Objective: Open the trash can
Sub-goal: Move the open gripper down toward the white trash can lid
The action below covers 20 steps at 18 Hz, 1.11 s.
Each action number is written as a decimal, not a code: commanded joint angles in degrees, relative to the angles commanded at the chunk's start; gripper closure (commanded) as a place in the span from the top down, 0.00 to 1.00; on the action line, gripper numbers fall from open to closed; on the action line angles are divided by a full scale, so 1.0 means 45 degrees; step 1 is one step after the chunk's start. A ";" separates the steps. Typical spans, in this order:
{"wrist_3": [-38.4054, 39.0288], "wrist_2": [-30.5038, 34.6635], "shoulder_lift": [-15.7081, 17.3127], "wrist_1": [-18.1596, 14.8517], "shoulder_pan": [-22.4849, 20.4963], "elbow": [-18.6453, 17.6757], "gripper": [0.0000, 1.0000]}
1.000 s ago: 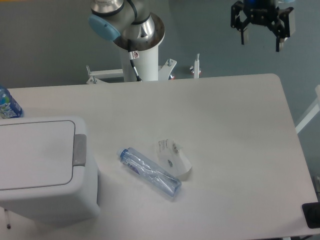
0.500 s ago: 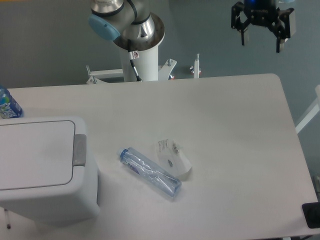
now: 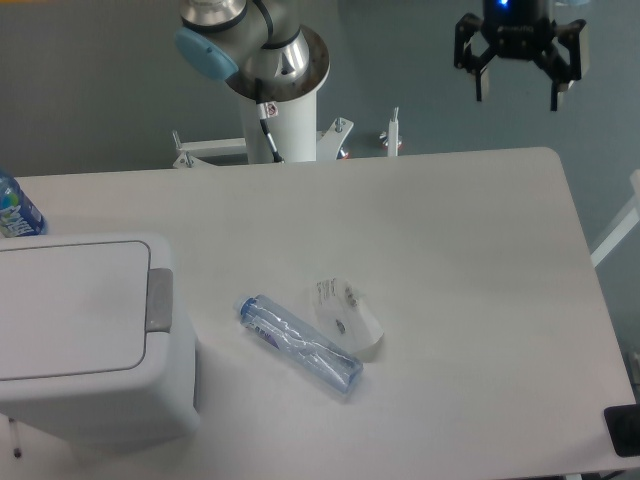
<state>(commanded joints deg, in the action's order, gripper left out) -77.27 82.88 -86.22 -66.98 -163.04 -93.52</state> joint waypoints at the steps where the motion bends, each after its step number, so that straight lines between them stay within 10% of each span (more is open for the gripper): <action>1: 0.0429 0.0000 -0.0116 0.0196 0.0214 0.0019 1.00; 20: 1.2832 -0.1582 -0.2947 0.0608 0.4706 0.1971 1.00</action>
<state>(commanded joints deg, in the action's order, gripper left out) -19.53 75.76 -99.48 -64.25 -141.87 -84.64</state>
